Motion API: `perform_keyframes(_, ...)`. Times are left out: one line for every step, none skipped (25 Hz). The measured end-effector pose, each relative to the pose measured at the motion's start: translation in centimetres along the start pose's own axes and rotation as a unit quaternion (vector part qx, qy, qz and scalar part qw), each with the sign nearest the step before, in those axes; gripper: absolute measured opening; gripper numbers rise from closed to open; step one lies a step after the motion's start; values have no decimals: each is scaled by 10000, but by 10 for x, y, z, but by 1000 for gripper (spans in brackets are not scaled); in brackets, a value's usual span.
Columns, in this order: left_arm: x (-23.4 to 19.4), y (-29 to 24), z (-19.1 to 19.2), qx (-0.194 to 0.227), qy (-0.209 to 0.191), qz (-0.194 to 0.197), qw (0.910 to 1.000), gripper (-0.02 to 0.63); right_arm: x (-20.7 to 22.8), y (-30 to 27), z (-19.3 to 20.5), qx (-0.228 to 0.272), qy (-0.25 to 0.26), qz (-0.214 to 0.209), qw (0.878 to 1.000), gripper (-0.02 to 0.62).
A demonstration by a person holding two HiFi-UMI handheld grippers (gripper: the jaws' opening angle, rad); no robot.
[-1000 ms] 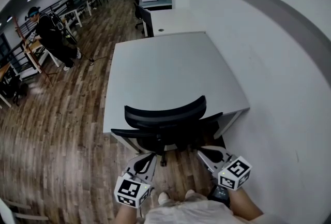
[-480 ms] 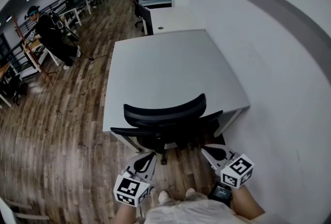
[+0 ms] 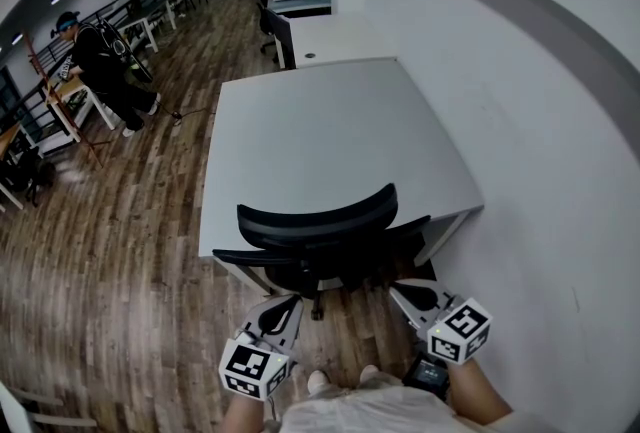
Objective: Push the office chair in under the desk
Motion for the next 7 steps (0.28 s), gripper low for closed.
perform_keyframes(0, 0, 0, 5, 33, -9, 10000, 2, 1, 0, 0, 8, -18, 9, 10000, 32)
perform_keyframes(0, -1, 1, 12, 62, -9, 10000, 2, 2, 1, 1, 9, -32, 12, 10000, 32)
perform_keyframes(1, -2, 3, 17, 83, -4, 10000, 2, 3, 1, 2, 6, -43, 13, 10000, 32)
perform_keyframes(1, -3, 4, 20, 97, 4, 10000, 2, 4, 2, 3, 3, -52, 18, 10000, 32)
perform_keyframes(2, -4, 5, 23, 102, 15, 9999, 2, 5, 2, 4, 1, -58, 24, 10000, 32)
perform_keyframes(2, -5, 6, 26, 101, 28, 9999, 2, 6, 2, 5, -1, -64, 29, 10000, 32)
perform_keyframes(2, -6, 7, 30, 99, 40, 9999, 2, 6, 2, 6, -4, -69, 36, 10000, 32)
Point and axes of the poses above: the fingertips, and each gripper's own axes: y backward along the fingers, x to its right, z out of its underside, the point moved 2 cm from there along y, backward along the fingers, and after that the axes turned 7 degrees about z, right-handed, at the moved point
